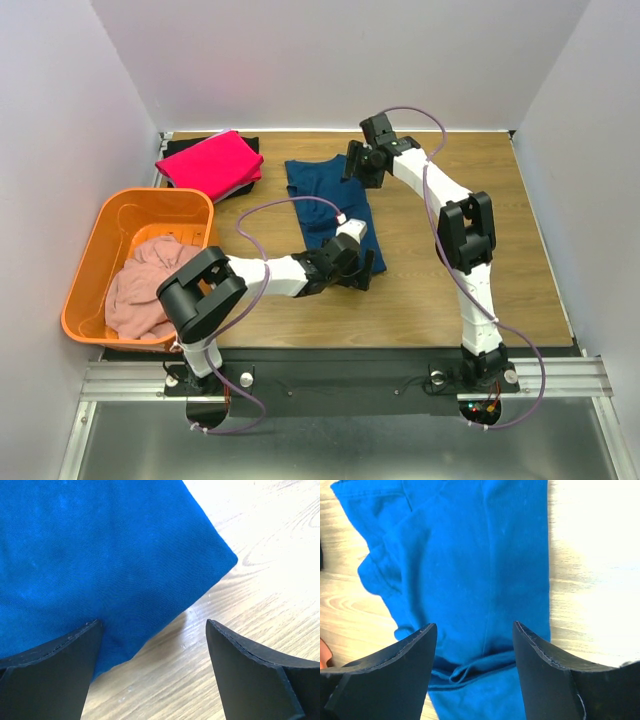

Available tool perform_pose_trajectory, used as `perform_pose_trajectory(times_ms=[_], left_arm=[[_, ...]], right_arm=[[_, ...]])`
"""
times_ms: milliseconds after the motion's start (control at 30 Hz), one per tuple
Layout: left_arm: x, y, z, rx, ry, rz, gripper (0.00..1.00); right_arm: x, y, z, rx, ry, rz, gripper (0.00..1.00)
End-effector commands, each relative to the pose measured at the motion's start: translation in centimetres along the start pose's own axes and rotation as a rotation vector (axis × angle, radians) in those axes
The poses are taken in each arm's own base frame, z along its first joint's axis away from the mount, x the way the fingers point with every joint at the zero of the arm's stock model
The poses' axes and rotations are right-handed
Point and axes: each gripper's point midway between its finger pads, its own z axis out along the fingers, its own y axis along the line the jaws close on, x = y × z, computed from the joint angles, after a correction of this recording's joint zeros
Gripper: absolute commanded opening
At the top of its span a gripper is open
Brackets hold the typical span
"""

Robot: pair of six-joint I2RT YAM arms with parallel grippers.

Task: Fold and stack the t-shirts
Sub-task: Fold the tshirt

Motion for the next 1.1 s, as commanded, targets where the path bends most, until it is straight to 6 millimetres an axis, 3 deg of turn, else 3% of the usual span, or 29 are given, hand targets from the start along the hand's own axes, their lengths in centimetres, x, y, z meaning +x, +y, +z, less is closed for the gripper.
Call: perform_pose_trajectory(times_ms=[0,67,133,267,300,333,400,433,533,567,633,667,800,867,1067], left_arm=[[4.3,2.2,-2.2,-0.089,0.159,0.007,0.97],[2.7,1.9,-3.0,-0.101,0.133,0.001,0.98],[0.1,1.5,-4.4,-0.111,0.068,-0.013,0.98],[-5.2,0.4,-7.2,-0.107,-0.037,-0.064,0.98],[-6.4,0.2,-8.1,-0.103,-0.068,-0.078,0.98],[-7.0,0.2,-8.6,-0.108,-0.083,-0.097,0.98],[-8.1,0.6,-9.8,-0.125,-0.113,-0.135,0.98],[-7.6,1.2,-9.9,-0.139,-0.101,-0.171,0.98],[-6.5,2.7,-10.0,-0.147,-0.069,-0.257,0.98],[-4.9,3.6,-9.8,-0.168,-0.038,-0.283,0.98],[-3.9,4.5,-9.9,-0.183,-0.023,-0.355,0.98],[-3.0,5.2,-10.1,-0.194,-0.012,-0.385,0.98],[-1.4,7.4,-10.4,-0.223,-0.004,-0.471,0.98],[0.0,8.5,-10.2,-0.241,0.013,-0.503,0.98],[1.6,9.1,-10.3,-0.232,0.018,-0.549,0.96]], right_arm=[[-2.1,0.1,-1.6,0.0,-0.069,0.018,0.68],[-2.5,0.1,-3.1,-0.008,-0.081,0.012,0.68],[-1.5,-1.0,-3.6,0.012,-0.061,0.0,0.68],[1.5,-2.2,-5.2,0.011,0.005,-0.028,0.69],[1.7,-2.0,-6.7,-0.003,-0.003,-0.035,0.69],[3.9,-3.3,-6.4,0.022,0.046,-0.033,0.69],[5.0,-3.5,-8.1,0.008,0.055,-0.04,0.7],[7.3,-4.7,-8.1,0.019,0.108,-0.035,0.7],[9.6,-5.2,-9.7,-0.007,0.138,-0.043,0.7],[12.1,-6.3,-9.6,0.0,0.197,-0.034,0.69],[13.4,-6.2,-10.6,-0.027,0.202,-0.032,0.69],[15.6,-6.9,-10.5,-0.027,0.244,-0.024,0.7],[18.8,-7.6,-11.0,-0.048,0.279,0.004,0.7],[19.4,-7.6,-11.1,-0.06,0.288,0.015,0.69],[21.1,-7.6,-10.7,-0.073,0.327,0.03,0.69]])
